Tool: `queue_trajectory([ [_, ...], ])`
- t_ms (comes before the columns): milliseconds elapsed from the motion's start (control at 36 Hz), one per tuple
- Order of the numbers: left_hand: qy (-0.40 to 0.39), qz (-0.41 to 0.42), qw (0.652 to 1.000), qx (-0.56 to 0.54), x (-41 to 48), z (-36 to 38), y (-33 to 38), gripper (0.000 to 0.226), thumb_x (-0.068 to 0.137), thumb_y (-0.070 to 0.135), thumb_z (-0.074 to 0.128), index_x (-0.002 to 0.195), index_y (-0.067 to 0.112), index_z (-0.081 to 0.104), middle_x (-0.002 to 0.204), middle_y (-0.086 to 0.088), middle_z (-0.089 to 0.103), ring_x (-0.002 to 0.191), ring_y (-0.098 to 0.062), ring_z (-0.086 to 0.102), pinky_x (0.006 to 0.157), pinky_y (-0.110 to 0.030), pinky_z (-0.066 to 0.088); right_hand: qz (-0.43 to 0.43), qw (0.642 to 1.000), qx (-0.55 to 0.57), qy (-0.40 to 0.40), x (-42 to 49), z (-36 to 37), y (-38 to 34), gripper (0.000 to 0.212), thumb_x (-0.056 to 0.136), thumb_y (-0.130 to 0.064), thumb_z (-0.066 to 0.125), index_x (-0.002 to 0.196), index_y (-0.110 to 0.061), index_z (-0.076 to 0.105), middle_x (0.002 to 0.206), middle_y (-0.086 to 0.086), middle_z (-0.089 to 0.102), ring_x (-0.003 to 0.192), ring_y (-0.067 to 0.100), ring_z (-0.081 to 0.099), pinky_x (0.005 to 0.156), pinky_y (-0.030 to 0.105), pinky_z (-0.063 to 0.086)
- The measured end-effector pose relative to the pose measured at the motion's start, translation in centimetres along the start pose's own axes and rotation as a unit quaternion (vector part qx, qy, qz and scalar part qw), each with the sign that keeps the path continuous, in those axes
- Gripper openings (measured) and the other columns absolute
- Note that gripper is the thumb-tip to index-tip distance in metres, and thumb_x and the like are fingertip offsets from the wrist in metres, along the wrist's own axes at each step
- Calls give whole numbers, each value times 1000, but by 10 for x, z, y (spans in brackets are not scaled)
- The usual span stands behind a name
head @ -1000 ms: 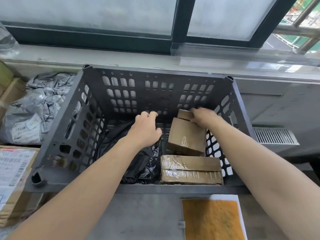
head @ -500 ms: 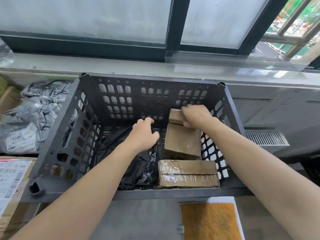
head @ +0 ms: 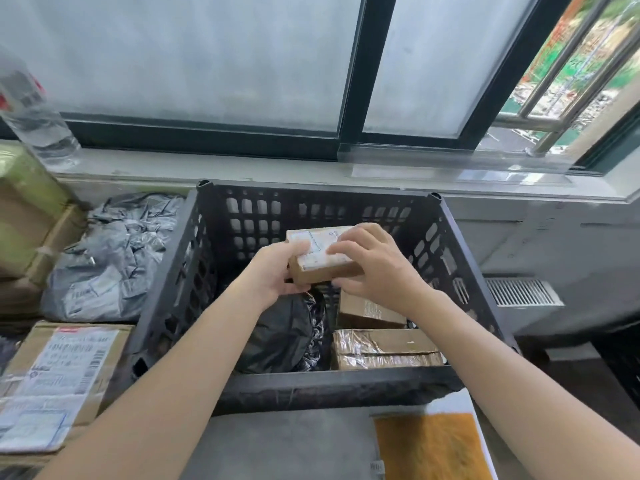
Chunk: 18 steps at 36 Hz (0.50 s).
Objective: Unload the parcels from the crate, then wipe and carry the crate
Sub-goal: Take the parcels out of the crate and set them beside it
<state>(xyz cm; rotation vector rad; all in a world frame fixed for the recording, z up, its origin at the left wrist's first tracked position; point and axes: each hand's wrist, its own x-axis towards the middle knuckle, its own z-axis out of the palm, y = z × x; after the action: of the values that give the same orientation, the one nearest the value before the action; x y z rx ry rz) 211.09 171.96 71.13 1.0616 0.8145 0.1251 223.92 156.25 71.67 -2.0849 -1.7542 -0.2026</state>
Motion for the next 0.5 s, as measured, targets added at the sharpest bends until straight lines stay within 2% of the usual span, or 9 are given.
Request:
queue_trajectory([
  [56,-5,47,999,11,-6,-8,0,27,93,13,59,120,19,61,107,-5,73,92,-22,69,68,-39,54,99,991,90,2,0,-1,-7,45,82,-36,75,122,-25,59,133,-1,47,130,17,31,111,40,29],
  [111,-10,76,997,7,-14,-13,0,30,93,9,60,120,21,60,110,-5,71,94,-21,69,68,-39,54,210,965,155,3,3,-2,-15,52,85,-35,72,132,-26,50,141,-3,39,133,13,28,111,32,28],
  [167,-11,98,995,2,-19,-17,-1,36,93,7,60,126,22,57,113,-6,69,95,-21,69,68,-38,54,288,932,218,0,8,-2,-19,61,87,-32,71,140,-27,40,140,-4,41,128,12,40,105,29,38],
  [222,-5,115,993,-8,-21,-21,-4,49,93,6,62,137,23,49,117,-7,67,97,-21,69,69,-37,55,341,889,304,-23,11,-1,-21,64,90,-30,68,144,-28,34,132,-4,50,116,12,54,90,22,48],
  [278,-8,126,992,-19,-22,-23,-5,61,92,4,62,145,24,40,119,-6,65,99,-21,67,70,-36,55,376,839,391,-41,11,1,-24,64,93,-28,65,146,-28,30,125,-2,58,103,11,64,75,17,54],
  [361,-14,148,988,-28,-24,-26,-6,76,91,-3,61,154,22,25,126,-10,60,109,-23,64,78,-35,56,396,779,486,-10,10,7,-29,62,94,-22,64,147,-27,32,115,7,65,89,17,72,76,34,61],
  [389,-14,156,987,-28,-24,-28,-6,81,89,-5,62,155,21,21,129,-13,57,113,-25,62,81,-34,56,398,764,507,6,11,8,-30,61,94,-20,64,146,-26,33,112,9,65,87,19,73,77,36,61],
  [444,-10,163,986,-24,-24,-30,-7,85,86,-8,65,155,17,21,132,-16,52,118,-27,60,89,-36,55,395,748,533,20,10,10,-29,62,93,-19,65,145,-30,32,110,11,66,85,20,73,76,36,60],
  [500,4,172,985,-17,-25,-31,-8,73,86,-9,64,149,10,32,129,-17,57,118,-28,61,95,-38,54,384,756,531,3,9,12,-26,66,93,-20,65,144,-38,29,112,9,67,89,21,73,78,37,60],
])
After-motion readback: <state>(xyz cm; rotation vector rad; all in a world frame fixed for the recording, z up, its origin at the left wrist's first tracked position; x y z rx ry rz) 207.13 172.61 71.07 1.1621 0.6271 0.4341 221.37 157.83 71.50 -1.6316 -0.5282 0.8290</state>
